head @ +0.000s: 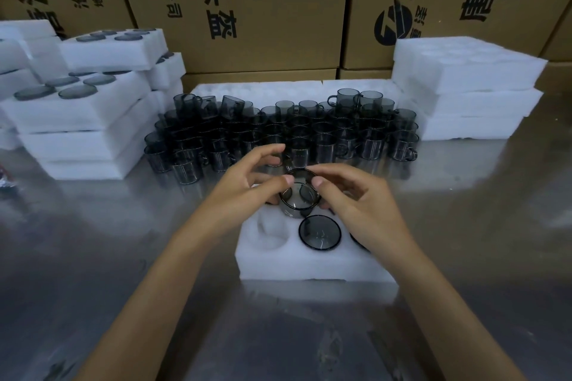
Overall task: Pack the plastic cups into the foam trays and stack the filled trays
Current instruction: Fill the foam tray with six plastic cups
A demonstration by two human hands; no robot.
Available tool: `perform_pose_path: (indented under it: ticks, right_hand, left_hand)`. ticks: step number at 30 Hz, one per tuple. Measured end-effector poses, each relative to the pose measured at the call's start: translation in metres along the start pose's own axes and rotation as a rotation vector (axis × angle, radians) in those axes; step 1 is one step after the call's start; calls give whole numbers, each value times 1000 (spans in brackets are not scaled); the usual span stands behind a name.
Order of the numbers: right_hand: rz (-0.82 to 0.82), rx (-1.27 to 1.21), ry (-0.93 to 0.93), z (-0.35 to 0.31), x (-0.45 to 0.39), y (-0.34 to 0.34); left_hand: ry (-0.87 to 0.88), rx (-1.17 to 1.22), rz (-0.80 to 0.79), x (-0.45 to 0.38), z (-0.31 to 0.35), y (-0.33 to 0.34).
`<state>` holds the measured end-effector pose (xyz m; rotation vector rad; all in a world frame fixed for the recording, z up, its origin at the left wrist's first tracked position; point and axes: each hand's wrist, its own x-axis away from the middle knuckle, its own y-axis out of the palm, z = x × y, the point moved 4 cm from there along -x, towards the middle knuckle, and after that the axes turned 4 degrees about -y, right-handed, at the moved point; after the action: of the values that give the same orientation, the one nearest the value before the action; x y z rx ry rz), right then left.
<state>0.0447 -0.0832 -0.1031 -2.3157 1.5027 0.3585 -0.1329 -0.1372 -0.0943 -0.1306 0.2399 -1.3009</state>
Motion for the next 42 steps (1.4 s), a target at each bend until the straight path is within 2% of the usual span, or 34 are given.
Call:
perform_pose_path:
  ticks: [11, 17, 22, 30, 35, 42]
  right_hand:
    - [-221, -62, -22, -9, 5, 9]
    - [-313, 65, 2, -8, 9, 14]
    - [-412, 139, -34, -10, 13, 18]
    - [-451, 279, -44, -6, 15, 21]
    - [-447, 291, -36, -3, 14, 19]
    - [-408, 430, -141, -6, 15, 19]
  left_hand:
    - [-1, -14, 58, 2, 10, -32]
    - [-66, -91, -63, 6, 9, -41]
    - [-117, -108, -102, 8, 7, -47]
    - [-179, -146, -159, 8, 1, -42]
    - [-141, -239, -171, 6, 2, -45]
    - [-148, -346, -207, 2, -7, -54]
